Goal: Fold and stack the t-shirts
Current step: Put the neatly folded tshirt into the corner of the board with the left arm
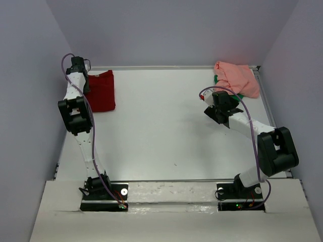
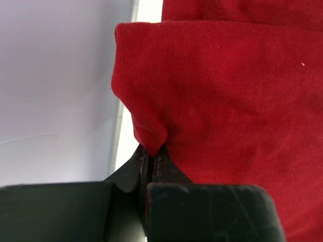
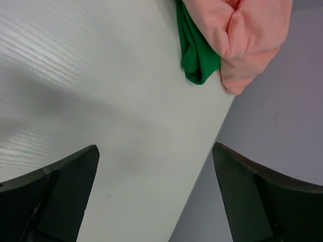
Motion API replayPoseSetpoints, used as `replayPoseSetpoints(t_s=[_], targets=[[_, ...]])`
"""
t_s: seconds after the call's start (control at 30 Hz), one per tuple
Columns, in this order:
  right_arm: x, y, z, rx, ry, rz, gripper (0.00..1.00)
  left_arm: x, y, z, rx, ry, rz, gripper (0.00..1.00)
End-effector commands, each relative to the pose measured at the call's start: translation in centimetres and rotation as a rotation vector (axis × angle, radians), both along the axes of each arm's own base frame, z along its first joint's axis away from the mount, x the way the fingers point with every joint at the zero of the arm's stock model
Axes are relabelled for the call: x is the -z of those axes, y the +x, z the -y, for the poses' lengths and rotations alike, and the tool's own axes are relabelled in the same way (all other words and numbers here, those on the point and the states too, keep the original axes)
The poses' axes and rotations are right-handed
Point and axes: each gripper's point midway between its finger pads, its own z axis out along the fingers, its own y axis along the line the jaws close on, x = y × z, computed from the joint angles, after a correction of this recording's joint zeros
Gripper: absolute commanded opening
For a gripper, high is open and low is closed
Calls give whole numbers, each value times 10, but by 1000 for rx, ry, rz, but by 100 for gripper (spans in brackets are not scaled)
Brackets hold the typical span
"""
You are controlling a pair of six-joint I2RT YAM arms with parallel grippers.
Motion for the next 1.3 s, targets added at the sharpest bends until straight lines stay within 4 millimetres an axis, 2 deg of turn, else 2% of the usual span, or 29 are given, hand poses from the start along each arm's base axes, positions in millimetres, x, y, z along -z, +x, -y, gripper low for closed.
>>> replayPoseSetpoints(t_s=[0.0,0.37,0.4,0.43,0.53,0.63,0.7,0.73,0.83,0.9,0.93,1.0,1.07,1.1,1.13,1.17,1.2,1.23,1.27], targets=[[-2,2,2,16,16,9,100,-16,7,-27,-38,115,24,0],[-3,0,4,22,5,6,100,12,5,-40,-63,193,-43,0],[-4,0,4,22,6,9,100,12,6,-41,-66,192,-38,6],[-3,0,4,22,5,4,100,12,4,-45,-91,226,-47,27],[-2,0,4,25,-1,1,100,10,5,-46,-99,244,-37,60],[-3,0,5,26,-1,2,100,5,4,-49,-108,273,-34,77],[-5,0,5,26,0,7,100,3,3,-49,-110,291,-35,83],[-5,0,5,27,1,6,100,3,2,-49,-112,292,-39,92],[-7,-1,5,28,4,12,100,-15,0,-50,-129,306,-2,99],[-8,-2,5,27,6,15,100,-28,-1,-50,-133,328,10,99],[-9,-2,4,24,8,15,100,-42,-2,-50,-137,342,30,99],[-11,0,3,25,16,23,100,-57,-4,-49,-138,370,42,99],[-14,0,1,20,30,28,100,-82,-3,-40,-121,358,83,99],[-13,0,0,18,37,27,100,-85,-4,-34,-105,337,85,99],[-16,1,-1,16,47,28,100,-98,0,-26,-92,302,123,99],[-19,2,-6,10,76,27,100,-113,6,-3,-26,174,165,99],[-18,2,-9,4,98,27,100,-119,6,9,19,115,175,99],[-24,4,-12,2,118,27,100,-134,4,20,26,62,215,99],[-25,5,-19,-3,161,25,100,-149,5,44,95,-43,252,99]])
